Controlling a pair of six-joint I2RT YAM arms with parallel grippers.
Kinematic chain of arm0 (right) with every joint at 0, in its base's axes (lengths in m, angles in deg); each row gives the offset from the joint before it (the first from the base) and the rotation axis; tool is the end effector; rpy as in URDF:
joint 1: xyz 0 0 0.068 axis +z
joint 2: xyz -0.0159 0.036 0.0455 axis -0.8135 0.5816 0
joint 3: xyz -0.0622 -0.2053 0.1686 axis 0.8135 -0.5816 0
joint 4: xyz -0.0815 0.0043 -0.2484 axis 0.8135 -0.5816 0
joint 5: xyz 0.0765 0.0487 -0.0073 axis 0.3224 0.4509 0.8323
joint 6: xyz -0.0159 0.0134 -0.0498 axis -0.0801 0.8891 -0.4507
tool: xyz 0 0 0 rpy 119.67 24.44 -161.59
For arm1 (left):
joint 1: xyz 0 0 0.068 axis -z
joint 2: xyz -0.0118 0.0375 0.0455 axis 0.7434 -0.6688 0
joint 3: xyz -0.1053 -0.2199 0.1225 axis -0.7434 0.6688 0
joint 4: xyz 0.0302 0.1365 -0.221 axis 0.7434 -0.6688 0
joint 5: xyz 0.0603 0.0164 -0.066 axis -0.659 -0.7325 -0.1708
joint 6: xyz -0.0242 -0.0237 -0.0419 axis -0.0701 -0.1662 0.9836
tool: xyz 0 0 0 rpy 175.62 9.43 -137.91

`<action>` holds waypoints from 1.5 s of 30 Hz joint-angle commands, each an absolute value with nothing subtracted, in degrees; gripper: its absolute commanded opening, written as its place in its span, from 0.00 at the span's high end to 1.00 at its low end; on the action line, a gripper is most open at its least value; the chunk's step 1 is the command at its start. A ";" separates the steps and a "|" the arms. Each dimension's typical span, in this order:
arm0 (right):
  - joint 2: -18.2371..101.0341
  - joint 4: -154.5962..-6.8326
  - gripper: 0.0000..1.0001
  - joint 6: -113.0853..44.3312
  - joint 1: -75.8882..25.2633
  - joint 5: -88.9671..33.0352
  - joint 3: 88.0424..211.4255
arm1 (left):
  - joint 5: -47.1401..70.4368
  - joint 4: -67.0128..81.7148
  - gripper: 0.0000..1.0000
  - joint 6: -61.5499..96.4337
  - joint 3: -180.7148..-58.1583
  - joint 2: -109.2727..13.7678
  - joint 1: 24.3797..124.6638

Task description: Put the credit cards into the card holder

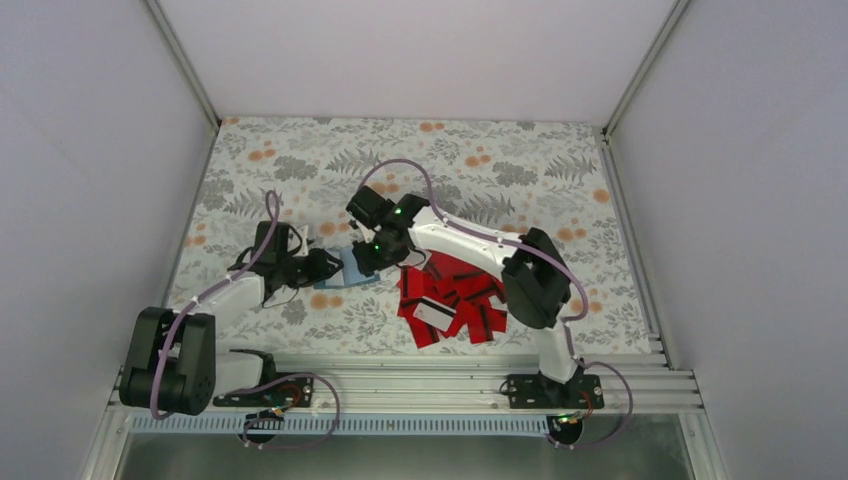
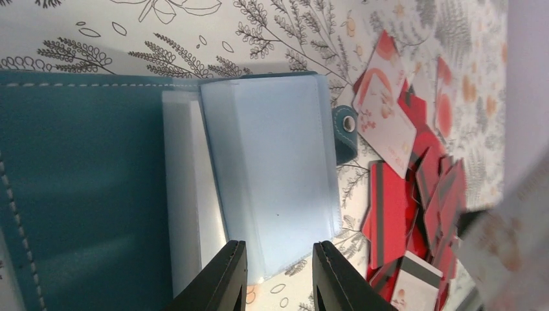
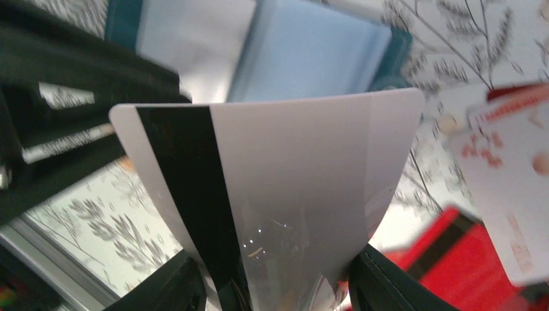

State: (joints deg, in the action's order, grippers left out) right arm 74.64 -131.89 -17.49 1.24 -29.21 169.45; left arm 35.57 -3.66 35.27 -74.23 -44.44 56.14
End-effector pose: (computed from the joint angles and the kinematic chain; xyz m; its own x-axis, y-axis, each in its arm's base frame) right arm 0.2314 0.3459 0.2278 -0.8257 -0.5008 -0.2597 -0.5565 0.7987 0.2289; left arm 0.2105 -0.0491 0.1491 -0.9088 -0.2901 -0.2999 -0.0196 0.7476 -0.6639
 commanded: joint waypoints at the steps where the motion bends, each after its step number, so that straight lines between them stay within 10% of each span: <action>1: 79.85 -131.11 0.48 -17.87 -1.51 -23.62 177.21 | 44.17 5.19 0.73 38.29 -70.93 -41.86 52.90; 45: 94.35 -125.36 0.48 -19.12 -3.97 2.29 183.13 | 58.41 23.96 0.71 41.61 -64.31 -46.84 44.26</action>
State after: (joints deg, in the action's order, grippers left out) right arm 93.15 -124.98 -17.95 -4.62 0.25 180.53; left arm 56.29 20.95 41.70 -63.89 -46.30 44.38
